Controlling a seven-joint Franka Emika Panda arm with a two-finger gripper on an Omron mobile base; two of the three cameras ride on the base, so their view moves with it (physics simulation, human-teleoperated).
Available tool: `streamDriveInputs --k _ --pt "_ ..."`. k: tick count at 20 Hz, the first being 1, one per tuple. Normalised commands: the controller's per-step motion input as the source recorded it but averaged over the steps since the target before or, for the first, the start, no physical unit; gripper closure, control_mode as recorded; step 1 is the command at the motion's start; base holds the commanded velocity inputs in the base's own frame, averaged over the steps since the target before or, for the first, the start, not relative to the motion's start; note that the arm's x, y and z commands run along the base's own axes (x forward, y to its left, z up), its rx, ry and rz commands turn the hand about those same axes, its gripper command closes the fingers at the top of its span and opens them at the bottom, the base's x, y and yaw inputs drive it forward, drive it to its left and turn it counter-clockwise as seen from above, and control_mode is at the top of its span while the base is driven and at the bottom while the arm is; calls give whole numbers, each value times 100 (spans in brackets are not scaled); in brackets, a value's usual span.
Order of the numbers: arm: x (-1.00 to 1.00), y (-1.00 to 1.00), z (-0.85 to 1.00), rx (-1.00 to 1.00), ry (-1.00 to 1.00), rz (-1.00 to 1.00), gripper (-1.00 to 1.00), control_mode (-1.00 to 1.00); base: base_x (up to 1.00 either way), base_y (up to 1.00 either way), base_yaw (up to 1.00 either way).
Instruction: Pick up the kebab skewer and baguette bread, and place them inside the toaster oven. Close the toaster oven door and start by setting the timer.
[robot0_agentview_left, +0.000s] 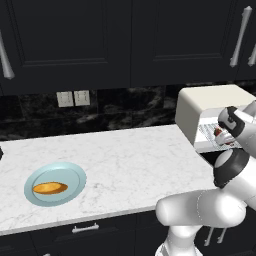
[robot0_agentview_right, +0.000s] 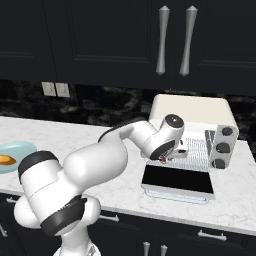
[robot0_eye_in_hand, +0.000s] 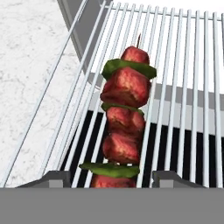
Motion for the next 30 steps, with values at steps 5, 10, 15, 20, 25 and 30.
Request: streamDriveInputs --k 5,10,15,20,25,30 --pt "-8 1 31 0 -1 0 -100 -100 0 0 0" --pt "-77 9 91 0 -6 0 -100 -100 0 0 0" --pt "-90 51 50 0 0 0 -100 -100 0 0 0" --pt "-73 78 25 0 0 0 -100 -100 0 0 0" --pt "-49 90 22 0 0 0 -100 -100 0 0 0" --pt "-26 94 19 0 2 3 -100 -100 0 0 0"
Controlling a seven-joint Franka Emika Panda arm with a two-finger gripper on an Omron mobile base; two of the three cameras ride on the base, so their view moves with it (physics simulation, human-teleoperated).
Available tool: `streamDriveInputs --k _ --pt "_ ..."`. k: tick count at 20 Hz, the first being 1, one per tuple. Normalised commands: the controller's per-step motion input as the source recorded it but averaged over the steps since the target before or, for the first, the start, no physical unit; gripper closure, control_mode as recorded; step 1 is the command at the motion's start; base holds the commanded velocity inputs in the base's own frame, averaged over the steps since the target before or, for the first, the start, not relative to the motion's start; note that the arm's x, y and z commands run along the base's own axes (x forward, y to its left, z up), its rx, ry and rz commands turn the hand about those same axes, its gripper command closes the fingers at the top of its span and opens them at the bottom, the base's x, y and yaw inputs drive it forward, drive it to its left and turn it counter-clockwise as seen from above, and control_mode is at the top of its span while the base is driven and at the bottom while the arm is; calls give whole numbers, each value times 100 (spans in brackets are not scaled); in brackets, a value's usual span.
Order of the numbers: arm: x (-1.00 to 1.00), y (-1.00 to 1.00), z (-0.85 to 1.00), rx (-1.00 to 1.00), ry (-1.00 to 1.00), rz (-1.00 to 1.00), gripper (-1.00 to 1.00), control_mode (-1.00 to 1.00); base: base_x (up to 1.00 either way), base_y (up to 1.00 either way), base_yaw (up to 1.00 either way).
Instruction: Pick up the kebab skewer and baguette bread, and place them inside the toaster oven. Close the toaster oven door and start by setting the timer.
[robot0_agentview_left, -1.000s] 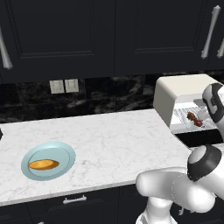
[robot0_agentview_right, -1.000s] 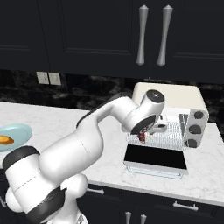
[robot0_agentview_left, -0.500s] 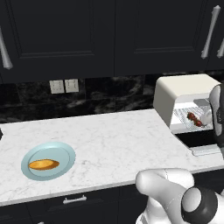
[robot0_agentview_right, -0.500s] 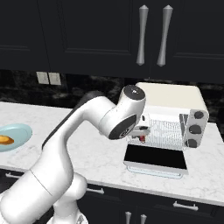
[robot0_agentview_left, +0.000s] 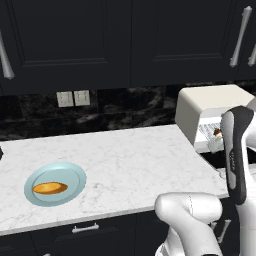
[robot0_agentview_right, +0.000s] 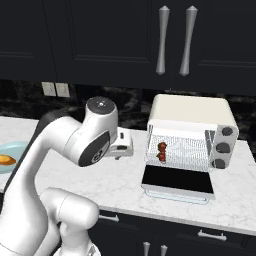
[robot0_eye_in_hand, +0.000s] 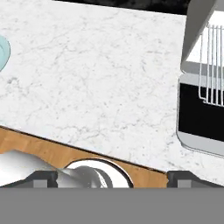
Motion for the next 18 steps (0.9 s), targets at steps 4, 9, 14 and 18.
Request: streamDriveInputs --k 4,9,14,18 --pt "-3 99 2 0 3 6 -100 -100 0 0 0" --pt "0 98 0 0 6 8 -100 -100 0 0 0" --pt "4 99 0 0 10 11 -100 -100 0 0 0" --pt "26 100 -9 0 15 15 -100 -100 0 0 0"
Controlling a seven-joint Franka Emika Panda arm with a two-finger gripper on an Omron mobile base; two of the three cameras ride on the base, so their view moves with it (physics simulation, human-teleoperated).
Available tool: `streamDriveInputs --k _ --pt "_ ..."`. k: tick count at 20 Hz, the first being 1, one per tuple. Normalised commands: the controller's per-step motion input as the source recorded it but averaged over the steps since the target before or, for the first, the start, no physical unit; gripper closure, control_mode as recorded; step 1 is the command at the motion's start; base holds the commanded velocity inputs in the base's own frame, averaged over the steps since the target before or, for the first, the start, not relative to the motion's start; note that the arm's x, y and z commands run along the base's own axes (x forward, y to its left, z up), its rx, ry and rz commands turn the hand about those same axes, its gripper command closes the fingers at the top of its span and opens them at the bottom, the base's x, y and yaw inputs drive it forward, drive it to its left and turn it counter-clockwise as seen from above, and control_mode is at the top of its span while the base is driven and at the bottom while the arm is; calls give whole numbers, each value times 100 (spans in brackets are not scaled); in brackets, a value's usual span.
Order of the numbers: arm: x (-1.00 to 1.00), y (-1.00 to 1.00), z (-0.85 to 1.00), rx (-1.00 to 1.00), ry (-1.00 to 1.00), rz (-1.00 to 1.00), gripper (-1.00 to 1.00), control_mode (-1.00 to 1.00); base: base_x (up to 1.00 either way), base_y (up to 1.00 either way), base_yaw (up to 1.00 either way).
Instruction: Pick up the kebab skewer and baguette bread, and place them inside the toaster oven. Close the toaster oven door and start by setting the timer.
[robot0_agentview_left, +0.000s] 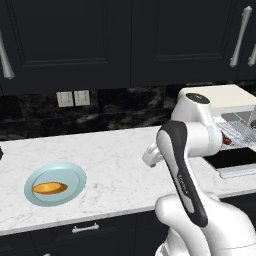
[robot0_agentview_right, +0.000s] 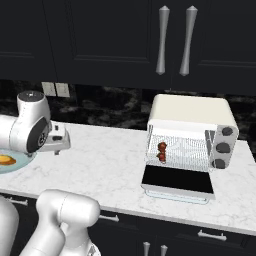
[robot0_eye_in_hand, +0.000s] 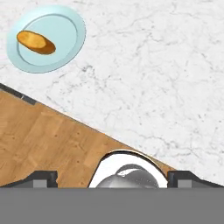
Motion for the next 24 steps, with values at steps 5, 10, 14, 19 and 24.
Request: streamDriveInputs --k 5,10,14,19,24 --pt "68 87 -17 0 17 23 -100 -100 0 0 0" --pt "33 84 -20 -3 11 25 -100 -100 0 0 0" --pt "15 91 -23 -9 10 25 -100 -100 0 0 0" --pt "1 85 -9 -14 9 24 -100 -100 0 0 0" --pt "0 55 -10 -23 2 19 -100 -100 0 0 0"
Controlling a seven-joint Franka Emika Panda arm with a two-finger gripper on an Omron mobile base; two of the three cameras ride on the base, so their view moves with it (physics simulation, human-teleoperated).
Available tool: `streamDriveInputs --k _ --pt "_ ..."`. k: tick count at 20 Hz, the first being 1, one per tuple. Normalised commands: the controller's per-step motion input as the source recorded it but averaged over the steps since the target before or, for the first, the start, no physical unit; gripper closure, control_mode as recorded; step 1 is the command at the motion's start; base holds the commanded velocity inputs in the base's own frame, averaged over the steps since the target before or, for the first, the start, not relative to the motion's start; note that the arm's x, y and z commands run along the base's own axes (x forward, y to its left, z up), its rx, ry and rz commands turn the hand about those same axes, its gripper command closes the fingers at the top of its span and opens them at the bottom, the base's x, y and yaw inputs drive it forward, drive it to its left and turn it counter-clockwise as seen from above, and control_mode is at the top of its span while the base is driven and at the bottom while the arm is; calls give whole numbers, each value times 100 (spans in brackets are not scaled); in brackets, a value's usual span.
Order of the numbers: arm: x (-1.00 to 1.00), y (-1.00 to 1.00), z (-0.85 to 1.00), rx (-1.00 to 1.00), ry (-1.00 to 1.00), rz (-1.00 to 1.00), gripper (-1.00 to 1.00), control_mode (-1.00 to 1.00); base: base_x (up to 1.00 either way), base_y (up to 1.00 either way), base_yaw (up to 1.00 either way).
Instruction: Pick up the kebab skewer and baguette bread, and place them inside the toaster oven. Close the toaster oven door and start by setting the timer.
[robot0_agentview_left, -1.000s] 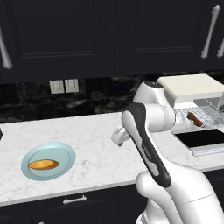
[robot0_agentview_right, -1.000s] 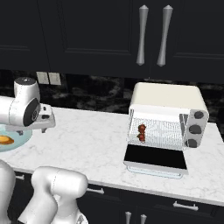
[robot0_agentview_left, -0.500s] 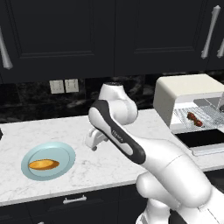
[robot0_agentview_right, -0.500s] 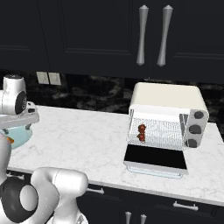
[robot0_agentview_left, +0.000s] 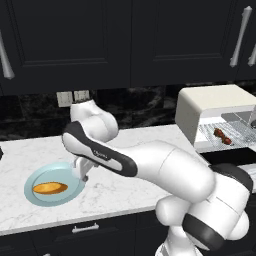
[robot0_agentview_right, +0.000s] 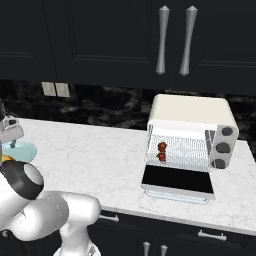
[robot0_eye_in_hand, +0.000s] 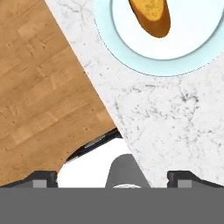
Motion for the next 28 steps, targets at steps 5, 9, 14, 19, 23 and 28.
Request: streamDriveInputs --k 5,9,14,19,23,28 --pt "1 48 -36 -26 4 24 -100 -100 0 0 0" --pt "19 32 -35 -10 0 30 -100 -100 0 0 0" --pt "36 18 -30 2 0 27 -100 -100 0 0 0" --pt "33 17 -35 9 0 22 -100 -100 0 0 0" --pt "23 29 -35 10 0 18 -100 -100 0 0 0" --pt "4 14 -31 10 0 9 -100 -100 0 0 0"
